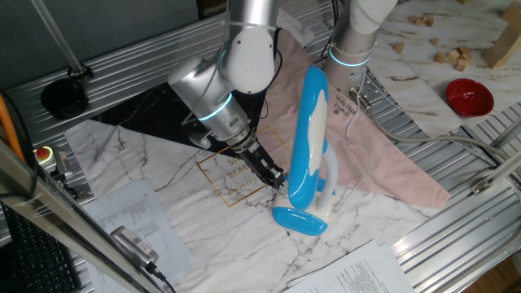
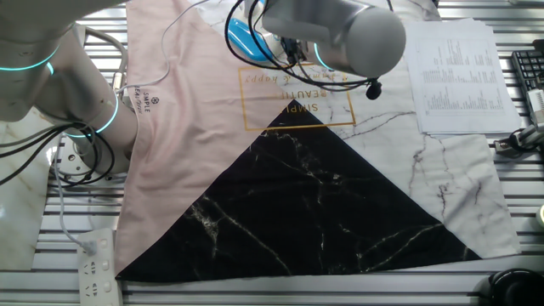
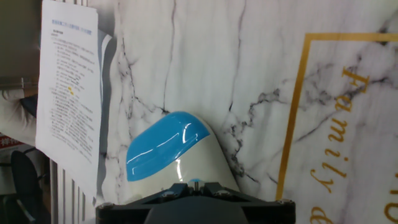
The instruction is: Turn on the desk lamp by pressing the button
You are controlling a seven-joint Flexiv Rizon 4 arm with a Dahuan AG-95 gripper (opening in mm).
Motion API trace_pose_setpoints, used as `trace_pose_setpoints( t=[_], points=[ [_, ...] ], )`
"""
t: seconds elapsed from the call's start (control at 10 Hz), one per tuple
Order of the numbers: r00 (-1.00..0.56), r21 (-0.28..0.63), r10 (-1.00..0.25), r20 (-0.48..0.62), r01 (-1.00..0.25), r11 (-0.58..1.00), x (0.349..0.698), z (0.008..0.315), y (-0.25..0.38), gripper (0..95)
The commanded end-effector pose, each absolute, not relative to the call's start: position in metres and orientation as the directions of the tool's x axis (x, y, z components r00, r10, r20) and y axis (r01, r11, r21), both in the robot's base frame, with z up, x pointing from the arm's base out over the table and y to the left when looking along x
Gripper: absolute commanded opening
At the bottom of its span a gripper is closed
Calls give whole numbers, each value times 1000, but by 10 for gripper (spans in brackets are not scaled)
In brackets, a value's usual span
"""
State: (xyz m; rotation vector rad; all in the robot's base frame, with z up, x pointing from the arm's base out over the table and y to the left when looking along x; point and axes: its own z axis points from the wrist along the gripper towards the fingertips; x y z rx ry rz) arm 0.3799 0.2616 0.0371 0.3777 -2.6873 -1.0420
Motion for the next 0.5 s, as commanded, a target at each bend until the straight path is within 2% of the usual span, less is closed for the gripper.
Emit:
trace_pose_setpoints(
  t=[0.1,0.5],
  points=[
    [-944,682,-294,151,-116,722,378,49,260,0],
    [-943,683,-292,158,-109,722,376,53,260,0]
  ],
)
